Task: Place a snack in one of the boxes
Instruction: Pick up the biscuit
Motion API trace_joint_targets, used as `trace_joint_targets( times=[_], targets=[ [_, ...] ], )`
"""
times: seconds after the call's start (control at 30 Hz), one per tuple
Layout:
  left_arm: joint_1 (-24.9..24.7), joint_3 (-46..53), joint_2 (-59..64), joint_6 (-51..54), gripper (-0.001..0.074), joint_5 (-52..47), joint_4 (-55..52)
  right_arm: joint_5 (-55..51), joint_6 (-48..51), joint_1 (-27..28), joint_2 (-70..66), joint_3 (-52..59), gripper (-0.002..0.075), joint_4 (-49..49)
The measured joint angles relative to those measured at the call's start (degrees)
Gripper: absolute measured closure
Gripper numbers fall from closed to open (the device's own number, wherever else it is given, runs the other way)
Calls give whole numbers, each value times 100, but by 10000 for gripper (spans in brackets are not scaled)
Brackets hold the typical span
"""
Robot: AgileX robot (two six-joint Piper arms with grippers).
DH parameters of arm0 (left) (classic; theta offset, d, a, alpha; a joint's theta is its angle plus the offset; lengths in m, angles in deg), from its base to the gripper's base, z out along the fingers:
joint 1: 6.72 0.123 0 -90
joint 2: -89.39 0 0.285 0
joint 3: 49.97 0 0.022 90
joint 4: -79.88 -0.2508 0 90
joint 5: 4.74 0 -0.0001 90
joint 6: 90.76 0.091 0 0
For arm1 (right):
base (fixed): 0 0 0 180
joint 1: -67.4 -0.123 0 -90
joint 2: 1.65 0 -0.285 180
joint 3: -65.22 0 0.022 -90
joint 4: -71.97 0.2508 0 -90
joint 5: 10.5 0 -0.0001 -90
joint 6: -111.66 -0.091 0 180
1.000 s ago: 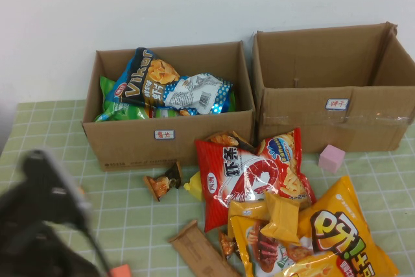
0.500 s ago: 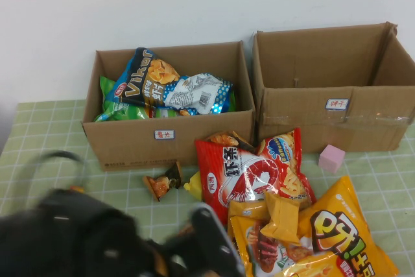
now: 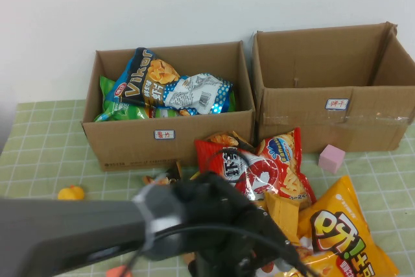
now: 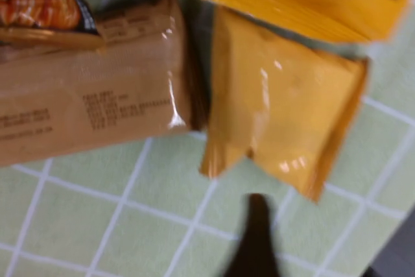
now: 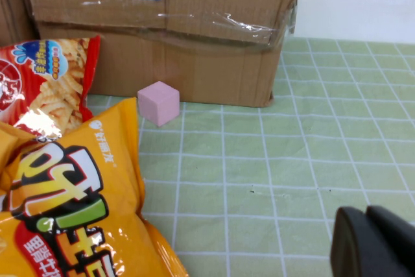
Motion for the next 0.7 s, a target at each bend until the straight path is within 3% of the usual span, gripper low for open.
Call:
trace_joint_targets(
  times=[0.07,0.2,0.6,0.7],
  targets=[
    [0,-250,349,-250,166,-89,-27,0,0,0,0,0,728,0],
    [0,-523,877,-566,83,-116,-27,0,0,0,0,0,728,0],
    [0,-601,1398,-1265,76,622,-364,0,0,0,0,0,728,0],
    [0,-601,1398,-1377,128,714,-417,0,0,0,0,0,728,0]
  ],
)
